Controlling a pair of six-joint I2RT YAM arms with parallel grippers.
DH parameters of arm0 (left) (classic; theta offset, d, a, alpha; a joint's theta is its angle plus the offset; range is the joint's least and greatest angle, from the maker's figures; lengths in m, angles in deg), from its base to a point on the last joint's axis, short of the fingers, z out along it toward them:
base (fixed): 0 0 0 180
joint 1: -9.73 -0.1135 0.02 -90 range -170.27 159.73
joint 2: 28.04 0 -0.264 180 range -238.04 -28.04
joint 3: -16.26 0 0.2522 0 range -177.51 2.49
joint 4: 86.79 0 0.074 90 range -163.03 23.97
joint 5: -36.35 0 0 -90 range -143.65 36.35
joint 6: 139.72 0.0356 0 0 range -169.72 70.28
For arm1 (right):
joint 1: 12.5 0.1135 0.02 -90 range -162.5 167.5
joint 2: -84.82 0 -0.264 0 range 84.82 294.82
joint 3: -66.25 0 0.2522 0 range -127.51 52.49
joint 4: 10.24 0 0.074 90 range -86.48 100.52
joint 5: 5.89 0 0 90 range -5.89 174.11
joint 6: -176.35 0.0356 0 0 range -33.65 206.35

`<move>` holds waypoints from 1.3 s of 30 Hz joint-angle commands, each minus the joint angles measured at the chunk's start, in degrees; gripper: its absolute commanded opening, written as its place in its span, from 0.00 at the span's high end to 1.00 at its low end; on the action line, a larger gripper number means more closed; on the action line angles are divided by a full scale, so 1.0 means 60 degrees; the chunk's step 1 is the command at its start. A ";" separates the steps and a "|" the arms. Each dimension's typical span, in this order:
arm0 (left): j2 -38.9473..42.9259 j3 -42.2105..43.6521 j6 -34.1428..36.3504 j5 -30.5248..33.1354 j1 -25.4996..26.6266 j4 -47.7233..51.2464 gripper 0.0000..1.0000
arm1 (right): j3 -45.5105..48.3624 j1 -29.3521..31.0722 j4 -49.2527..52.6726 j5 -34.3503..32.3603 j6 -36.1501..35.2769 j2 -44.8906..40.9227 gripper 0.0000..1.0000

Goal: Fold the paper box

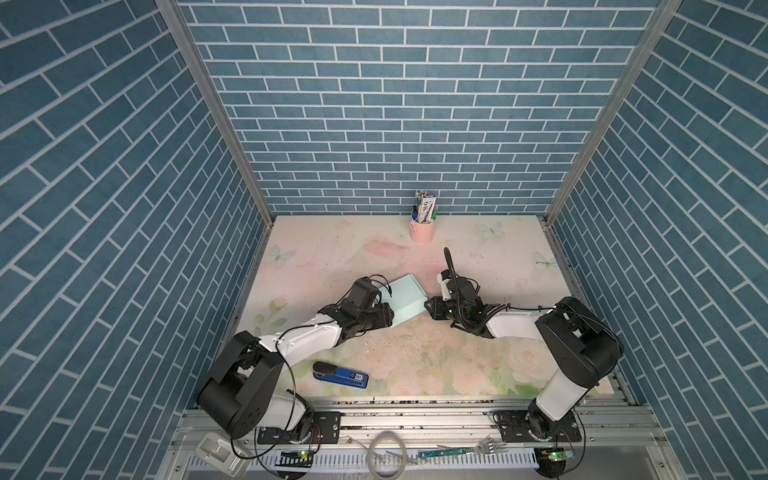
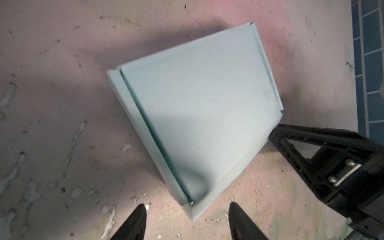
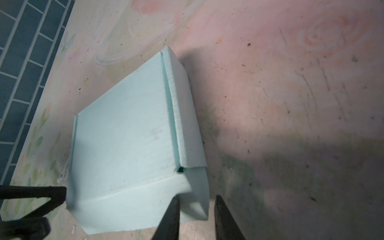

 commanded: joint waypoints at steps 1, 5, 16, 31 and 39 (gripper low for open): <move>0.0251 0.0100 0.0263 0.0130 -0.0224 0.0450 0.35 | -0.0238 -0.0066 -0.0033 0.0050 -0.0414 0.0313 0.71; 0.0309 0.0025 0.0373 0.0073 -0.0445 0.0583 0.35 | -0.0445 -0.0107 0.0010 0.0060 -0.0461 0.0523 0.71; 0.0320 -0.0704 0.0840 0.0243 -0.0916 0.1218 0.35 | -0.1392 -0.0198 0.0403 0.0221 -0.0545 0.1222 0.72; -0.0187 -0.1405 0.1125 0.0485 -0.1673 0.1623 0.35 | -0.2840 -0.0198 0.1350 0.0194 -0.0696 0.1947 0.73; -0.0953 -0.1771 0.1232 0.1066 -0.1767 0.2138 0.34 | -0.2658 -0.0227 0.2074 -0.0409 -0.1013 0.1128 0.73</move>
